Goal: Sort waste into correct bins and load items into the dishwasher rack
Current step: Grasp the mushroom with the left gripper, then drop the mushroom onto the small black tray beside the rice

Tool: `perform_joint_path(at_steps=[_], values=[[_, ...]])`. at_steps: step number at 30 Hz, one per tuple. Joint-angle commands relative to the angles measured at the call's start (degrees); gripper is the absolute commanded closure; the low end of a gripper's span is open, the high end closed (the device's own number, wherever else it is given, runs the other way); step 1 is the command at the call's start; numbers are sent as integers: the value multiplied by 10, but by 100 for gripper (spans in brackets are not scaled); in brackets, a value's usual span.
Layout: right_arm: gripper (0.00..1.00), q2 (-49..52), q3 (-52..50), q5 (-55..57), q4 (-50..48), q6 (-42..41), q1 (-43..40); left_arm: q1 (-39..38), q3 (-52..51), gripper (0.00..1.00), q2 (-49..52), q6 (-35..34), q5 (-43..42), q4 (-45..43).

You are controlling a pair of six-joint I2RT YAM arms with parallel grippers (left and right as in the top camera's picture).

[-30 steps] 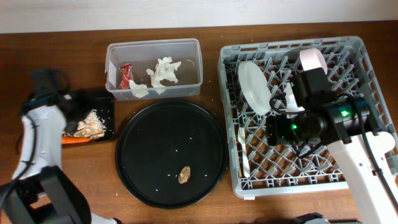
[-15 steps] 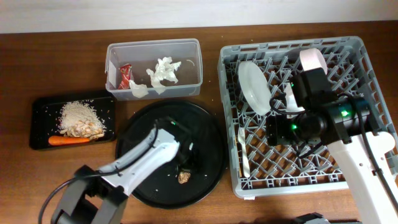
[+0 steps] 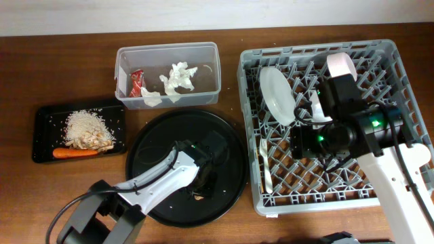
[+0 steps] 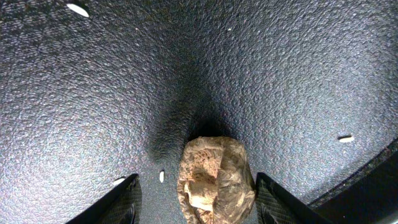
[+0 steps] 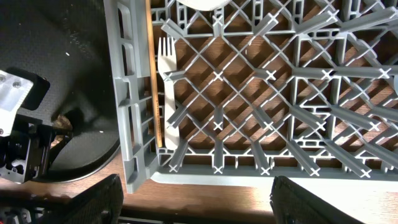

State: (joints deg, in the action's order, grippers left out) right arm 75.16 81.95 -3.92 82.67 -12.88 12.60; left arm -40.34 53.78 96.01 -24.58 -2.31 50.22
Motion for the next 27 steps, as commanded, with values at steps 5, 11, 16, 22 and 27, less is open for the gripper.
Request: perform_joint_path(at_steps=[5,11,16,22,27], values=[[20,-5,6,-1,9,5,-4,-1,-4,60,10,9,6,-6],[20,-5,6,1,9,5,-4,0,-3,99,14,9,6,-3],[20,-5,6,1,9,6,-4,65,150,100,14,9,57,148],[20,-5,6,1,9,7,-4,308,260,100,14,15,64,153],[20,-5,6,1,9,6,-4,534,260,100,14,1,60,85]])
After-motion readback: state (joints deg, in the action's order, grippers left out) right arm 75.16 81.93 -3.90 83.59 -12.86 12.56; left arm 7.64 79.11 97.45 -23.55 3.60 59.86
